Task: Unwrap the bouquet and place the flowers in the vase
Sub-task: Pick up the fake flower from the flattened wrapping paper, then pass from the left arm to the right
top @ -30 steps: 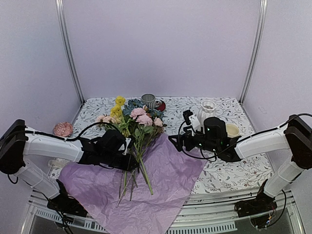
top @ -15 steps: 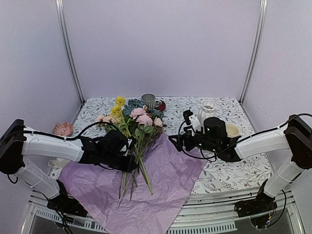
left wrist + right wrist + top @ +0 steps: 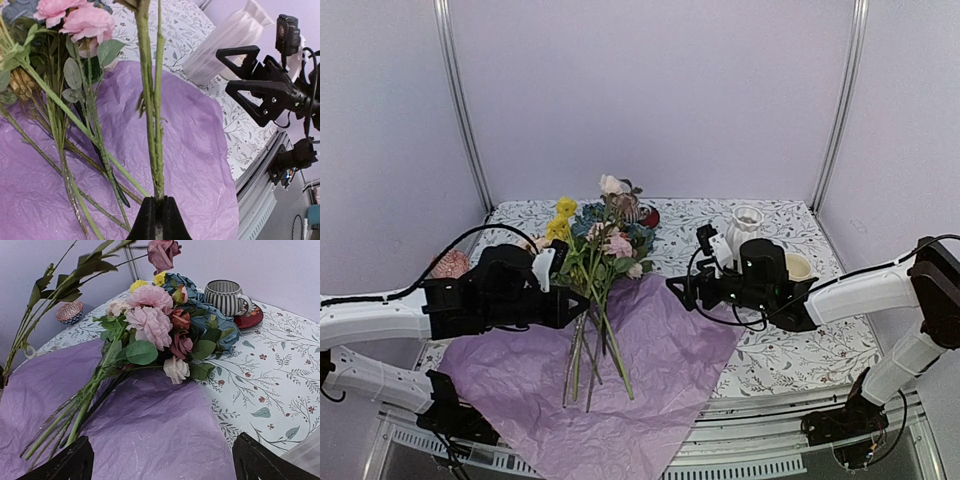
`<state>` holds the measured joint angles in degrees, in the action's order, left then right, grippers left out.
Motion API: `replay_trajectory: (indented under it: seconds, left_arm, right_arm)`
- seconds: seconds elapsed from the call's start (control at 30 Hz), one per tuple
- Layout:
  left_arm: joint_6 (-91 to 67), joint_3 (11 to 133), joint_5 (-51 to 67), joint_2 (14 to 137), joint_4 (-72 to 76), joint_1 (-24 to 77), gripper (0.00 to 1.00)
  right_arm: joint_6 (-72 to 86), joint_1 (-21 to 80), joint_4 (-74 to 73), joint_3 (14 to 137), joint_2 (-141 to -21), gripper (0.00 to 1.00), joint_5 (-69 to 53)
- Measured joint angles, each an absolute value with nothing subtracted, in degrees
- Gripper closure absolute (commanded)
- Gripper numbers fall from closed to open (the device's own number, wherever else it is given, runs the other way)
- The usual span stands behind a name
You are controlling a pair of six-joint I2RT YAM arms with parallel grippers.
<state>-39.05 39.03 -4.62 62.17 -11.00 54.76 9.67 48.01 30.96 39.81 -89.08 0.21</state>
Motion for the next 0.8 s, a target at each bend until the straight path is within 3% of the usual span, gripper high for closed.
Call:
replay_trajectory:
  seconds: [0.3,0.67,0.8]
  left_arm:
    - [-35.3,31.7,-0.1,51.4,4.6,54.9,1.0]
    - [-31.9,28.6,8.3,49.9,20.8,55.4,1.0]
    - [-31.0,28.6,9.9,51.2,22.6,56.2,1.0]
  right_arm:
    - [20.7,49.5,31.9,42.3,-80.6,0.14,-14.4]
    - [23.8,60.2,33.9,57.2,-87.5,0.45,-21.8]
    - [23.6,61.3,33.7,59.3,-90.1,0.51,-22.7]
